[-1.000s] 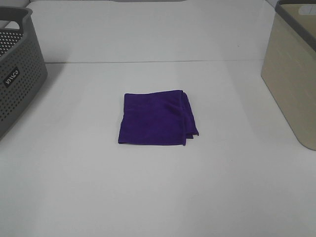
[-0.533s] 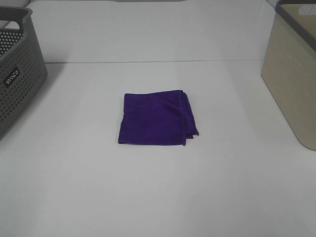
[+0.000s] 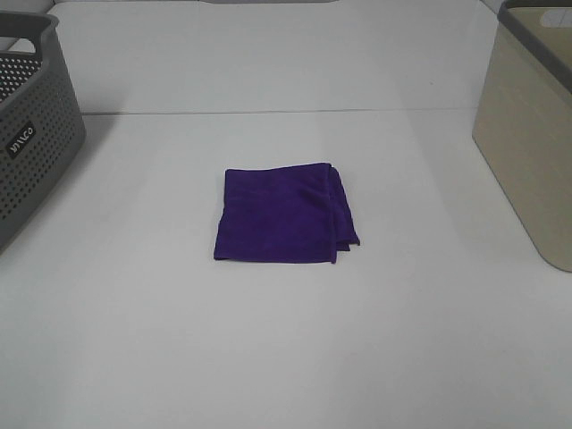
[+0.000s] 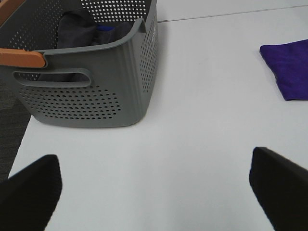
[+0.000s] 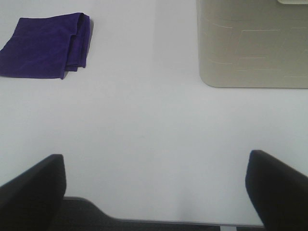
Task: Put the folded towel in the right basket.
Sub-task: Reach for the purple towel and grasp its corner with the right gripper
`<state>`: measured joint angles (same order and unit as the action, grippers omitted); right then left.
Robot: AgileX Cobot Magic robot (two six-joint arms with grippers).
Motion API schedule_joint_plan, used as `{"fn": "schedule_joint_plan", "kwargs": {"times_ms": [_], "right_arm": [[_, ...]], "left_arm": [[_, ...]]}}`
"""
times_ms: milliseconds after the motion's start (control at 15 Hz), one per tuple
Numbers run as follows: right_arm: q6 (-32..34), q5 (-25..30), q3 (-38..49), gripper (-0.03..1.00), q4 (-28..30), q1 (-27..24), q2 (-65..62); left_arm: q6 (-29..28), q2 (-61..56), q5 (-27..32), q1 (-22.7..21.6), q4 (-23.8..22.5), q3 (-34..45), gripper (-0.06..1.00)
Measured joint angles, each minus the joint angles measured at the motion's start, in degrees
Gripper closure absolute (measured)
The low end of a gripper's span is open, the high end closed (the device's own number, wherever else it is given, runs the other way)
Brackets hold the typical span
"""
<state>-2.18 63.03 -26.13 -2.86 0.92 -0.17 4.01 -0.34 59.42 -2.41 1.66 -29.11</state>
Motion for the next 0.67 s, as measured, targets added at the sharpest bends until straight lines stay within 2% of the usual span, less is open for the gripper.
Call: {"fn": "schedule_joint_plan", "kwargs": {"times_ms": [667], "right_arm": [[0.0,0.0,0.0,-0.01,0.0,0.0,0.0]], "left_arm": [[0.0,0.0,0.0,0.0,0.0,0.0,-0.05]]}}
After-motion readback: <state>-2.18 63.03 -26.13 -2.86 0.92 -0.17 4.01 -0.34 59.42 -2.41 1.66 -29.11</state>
